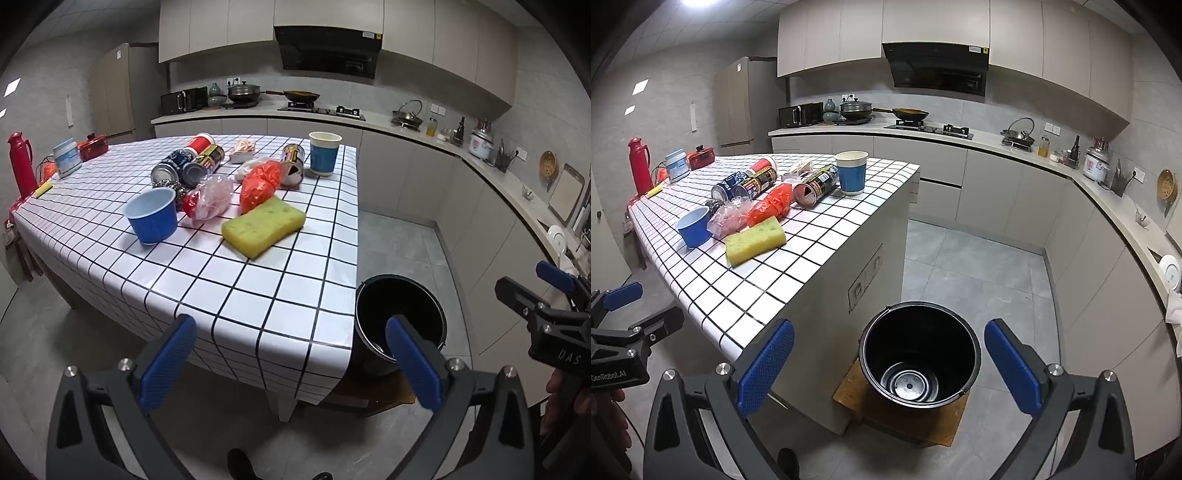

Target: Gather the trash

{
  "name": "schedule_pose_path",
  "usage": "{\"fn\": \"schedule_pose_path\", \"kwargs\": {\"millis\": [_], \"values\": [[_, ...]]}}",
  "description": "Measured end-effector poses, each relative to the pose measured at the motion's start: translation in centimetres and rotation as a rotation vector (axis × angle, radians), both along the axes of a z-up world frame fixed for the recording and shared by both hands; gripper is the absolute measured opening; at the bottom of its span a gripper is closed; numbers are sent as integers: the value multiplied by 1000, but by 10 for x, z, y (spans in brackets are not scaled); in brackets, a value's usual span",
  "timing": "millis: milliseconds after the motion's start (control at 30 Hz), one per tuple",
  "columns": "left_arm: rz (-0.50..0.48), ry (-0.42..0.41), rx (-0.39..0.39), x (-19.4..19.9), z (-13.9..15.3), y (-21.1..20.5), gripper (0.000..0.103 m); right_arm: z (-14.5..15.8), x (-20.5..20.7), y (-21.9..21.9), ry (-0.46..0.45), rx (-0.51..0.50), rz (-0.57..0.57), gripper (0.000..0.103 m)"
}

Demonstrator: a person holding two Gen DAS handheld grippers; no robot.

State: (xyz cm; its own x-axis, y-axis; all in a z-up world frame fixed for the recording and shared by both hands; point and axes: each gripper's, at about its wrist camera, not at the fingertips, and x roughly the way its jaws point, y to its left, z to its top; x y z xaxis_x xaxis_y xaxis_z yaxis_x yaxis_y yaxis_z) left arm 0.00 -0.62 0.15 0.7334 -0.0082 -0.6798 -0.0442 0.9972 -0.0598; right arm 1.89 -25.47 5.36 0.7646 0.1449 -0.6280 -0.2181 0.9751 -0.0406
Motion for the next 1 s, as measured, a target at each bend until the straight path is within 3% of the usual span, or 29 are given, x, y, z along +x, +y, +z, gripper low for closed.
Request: {"fn": "schedule_pose_path", "kwargs": {"millis": [1000], "values": [[3,-9,-2,-6,3,-1,103,9,-6,1,-10,-2,-4,103]]}}
